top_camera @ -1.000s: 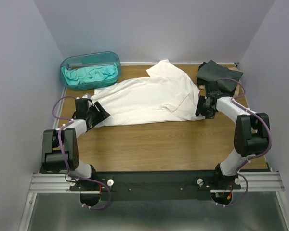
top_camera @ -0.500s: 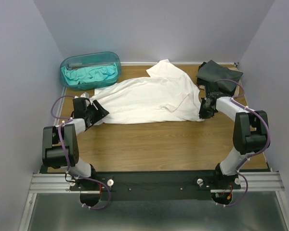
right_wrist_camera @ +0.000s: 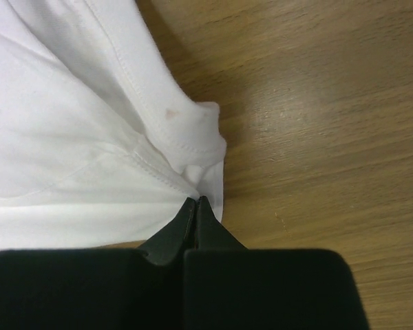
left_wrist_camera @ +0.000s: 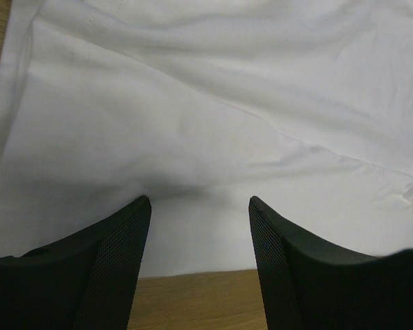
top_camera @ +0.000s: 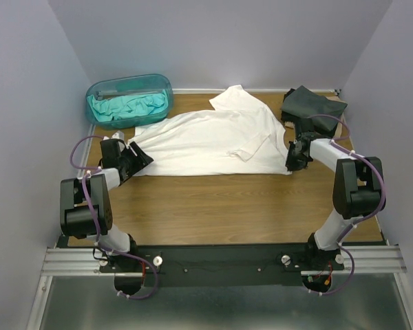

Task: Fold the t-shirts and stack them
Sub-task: Fold the tshirt

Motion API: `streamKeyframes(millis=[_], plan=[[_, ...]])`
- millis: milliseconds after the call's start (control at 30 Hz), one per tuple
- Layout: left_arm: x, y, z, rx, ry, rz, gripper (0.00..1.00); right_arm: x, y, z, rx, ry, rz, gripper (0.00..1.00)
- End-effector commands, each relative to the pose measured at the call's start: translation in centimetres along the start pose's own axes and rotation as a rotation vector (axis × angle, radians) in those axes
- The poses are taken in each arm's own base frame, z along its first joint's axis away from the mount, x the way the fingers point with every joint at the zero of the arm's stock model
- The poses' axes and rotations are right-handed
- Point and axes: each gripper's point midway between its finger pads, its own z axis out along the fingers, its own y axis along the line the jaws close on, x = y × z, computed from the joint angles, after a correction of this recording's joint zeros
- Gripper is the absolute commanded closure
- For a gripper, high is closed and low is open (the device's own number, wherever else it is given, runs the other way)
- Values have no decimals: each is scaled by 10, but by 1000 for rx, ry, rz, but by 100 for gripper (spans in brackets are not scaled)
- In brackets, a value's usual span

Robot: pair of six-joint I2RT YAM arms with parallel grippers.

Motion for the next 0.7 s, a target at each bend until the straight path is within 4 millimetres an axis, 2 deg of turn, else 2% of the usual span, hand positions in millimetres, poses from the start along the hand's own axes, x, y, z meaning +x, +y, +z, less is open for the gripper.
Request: streamKeyframes(millis=[0, 233, 333, 367, 433, 500, 567, 600, 633, 667], plan=[[27, 40, -3, -147, 78, -7, 32, -19, -15, -7, 65, -60, -29, 100], [26, 35, -6, -135, 71, 1, 32, -22, -15, -6, 67, -47, -54, 98], [22, 22, -9, -110, 72, 25, 31, -28, -10, -16, 42, -41, -63, 72], [14, 14, -11, -95, 56, 42, 31, -34, -6, -23, 31, -49, -64, 57], [11, 5, -15, -88, 61, 66, 31, -47, 2, -37, -6, -85, -59, 51], [-2, -10, -20, -68, 47, 104, 31, -67, 16, -56, -59, -145, -58, 46], [-13, -21, -25, -50, 31, 140, 31, -77, 33, -69, -111, -179, -80, 43], [-25, -29, -28, -37, 7, 158, 31, -84, 43, -76, -140, -201, -91, 42], [-26, -34, -29, -30, 10, 167, 31, -83, 59, -78, -202, -190, -110, 41], [-36, -41, -31, -15, -10, 191, 31, -80, 75, -79, -240, -185, -133, 41]])
